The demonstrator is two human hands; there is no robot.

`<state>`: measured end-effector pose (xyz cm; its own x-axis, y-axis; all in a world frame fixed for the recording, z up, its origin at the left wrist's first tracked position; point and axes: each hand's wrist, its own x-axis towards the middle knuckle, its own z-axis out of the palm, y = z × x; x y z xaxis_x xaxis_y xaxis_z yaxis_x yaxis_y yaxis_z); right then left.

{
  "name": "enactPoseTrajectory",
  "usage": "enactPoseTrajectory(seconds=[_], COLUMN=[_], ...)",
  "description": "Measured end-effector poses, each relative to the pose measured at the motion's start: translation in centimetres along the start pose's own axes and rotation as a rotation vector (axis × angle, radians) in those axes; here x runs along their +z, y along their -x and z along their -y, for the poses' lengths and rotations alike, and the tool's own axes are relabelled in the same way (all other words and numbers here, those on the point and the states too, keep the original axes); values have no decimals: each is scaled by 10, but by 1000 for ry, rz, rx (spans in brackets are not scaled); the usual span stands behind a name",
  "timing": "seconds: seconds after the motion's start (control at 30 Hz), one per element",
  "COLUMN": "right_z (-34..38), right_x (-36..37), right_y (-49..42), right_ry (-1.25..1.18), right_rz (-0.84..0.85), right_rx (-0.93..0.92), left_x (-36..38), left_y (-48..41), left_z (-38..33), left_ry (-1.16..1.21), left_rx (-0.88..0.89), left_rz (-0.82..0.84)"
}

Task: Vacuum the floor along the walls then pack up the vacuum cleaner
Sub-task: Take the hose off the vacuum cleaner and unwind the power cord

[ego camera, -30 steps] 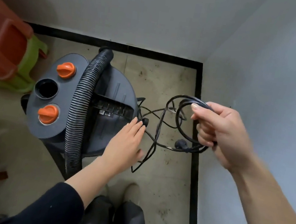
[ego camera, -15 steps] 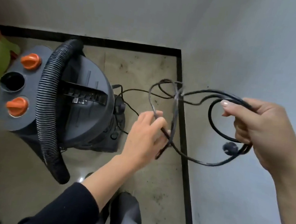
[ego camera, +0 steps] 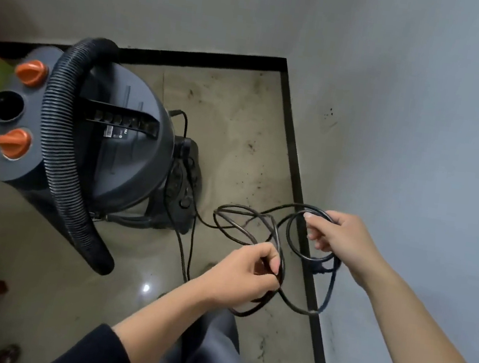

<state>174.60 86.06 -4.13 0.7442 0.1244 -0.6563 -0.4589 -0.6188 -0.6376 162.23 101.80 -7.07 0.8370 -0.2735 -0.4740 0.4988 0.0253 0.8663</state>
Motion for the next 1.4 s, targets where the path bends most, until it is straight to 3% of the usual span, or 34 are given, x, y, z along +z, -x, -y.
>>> enactPoseTrajectory(seconds=[0.17,0.27,0.43,0.57,0.77,0.87,0.97,1.17,1.27,1.4], right_z=[-40,-62,-97,-130,-176,-195,-199,-175,-165,-156], right_x=[-11,-13,-8,-9,-35,-36,-36,-67,-79,-76], right_y=[25,51,100,125,143,156,173,202,214,222], right_ry=[-159,-176,-114,18,457,682,857,1197,1282,1283], right_rz=[-330,-445,-334,-272,-402,-248,-79,8,11,-14], right_rx=[15,3,81,98,37,1,-69,-283,-329,-305], left_x=[16,46,115,140,88,44,25,14,9,44], left_y=[40,59,82,114,138,137,137,141,141,134], left_z=[45,56,59,74,138,145,130,91,87,49], left_ry=[38,-23,-225,-504,-906,-1172,-1390,-1658,-1443,-764], left_rx=[-176,-200,-242,-213,-266,-363,-409,-552,-596,-441], left_rz=[56,195,512,586,208,88,106,-82,-307,-691])
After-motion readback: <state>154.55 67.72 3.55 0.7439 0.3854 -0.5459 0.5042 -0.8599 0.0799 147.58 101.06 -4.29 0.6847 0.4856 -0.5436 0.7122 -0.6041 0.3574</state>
